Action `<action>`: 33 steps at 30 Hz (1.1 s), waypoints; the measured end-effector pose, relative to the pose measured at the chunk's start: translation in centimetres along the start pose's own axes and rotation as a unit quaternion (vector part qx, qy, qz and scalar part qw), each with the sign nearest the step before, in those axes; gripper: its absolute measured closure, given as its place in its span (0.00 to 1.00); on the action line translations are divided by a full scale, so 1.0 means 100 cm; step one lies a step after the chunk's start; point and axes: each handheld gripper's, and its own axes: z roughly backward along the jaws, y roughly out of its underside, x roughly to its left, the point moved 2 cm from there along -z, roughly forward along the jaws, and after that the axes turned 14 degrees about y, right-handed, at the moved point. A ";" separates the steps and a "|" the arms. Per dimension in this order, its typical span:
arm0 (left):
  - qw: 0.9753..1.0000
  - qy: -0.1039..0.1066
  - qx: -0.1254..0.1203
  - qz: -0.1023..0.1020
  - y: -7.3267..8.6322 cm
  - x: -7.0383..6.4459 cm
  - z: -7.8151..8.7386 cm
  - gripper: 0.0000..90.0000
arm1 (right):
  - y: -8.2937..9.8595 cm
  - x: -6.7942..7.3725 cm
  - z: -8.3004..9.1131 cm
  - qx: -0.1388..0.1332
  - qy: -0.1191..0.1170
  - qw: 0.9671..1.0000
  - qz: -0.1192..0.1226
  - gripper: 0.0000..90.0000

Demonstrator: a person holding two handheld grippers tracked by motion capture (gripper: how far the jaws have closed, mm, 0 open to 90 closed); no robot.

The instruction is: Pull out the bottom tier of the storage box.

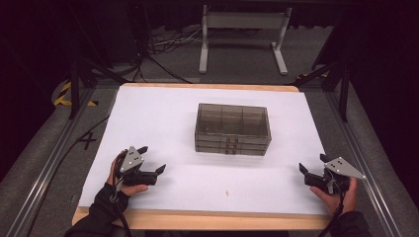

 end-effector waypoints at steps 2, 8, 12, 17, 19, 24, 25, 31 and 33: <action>1.000 0.002 0.009 -0.006 0.000 -0.001 -0.001 0.15 | 0.000 0.000 0.000 0.001 0.000 1.000 0.001 0.20; 1.000 0.020 0.014 -0.012 -0.002 -0.001 -0.002 0.34 | 0.000 0.000 -0.001 0.007 0.002 1.000 0.003 0.22; 0.999 0.034 0.016 0.000 -0.006 -0.001 -0.004 0.47 | 0.000 0.000 -0.001 0.009 0.001 1.000 -0.001 0.23; 0.999 0.037 0.024 -0.015 -0.013 -0.001 -0.004 0.59 | -0.001 0.000 -0.001 0.011 -0.001 1.000 -0.001 0.25; 0.999 0.039 0.024 -0.016 -0.016 0.000 -0.004 0.65 | -0.001 0.000 -0.001 0.013 -0.002 1.000 0.000 0.28; 0.998 0.041 0.027 -0.027 -0.025 0.000 -0.004 0.86 | -0.002 0.002 0.000 0.022 -0.007 1.000 0.003 0.32; 0.998 0.041 0.035 -0.042 -0.030 0.000 -0.004 0.86 | -0.002 0.002 0.000 0.022 -0.007 1.000 0.003 0.32; 0.998 0.045 0.025 -0.045 -0.043 0.001 -0.004 0.96 | -0.006 0.008 0.004 0.031 -0.025 0.999 -0.002 0.36; 0.997 0.047 0.028 -0.050 -0.049 0.001 -0.005 1.00 | -0.008 0.011 0.006 0.034 -0.032 0.999 0.000 0.43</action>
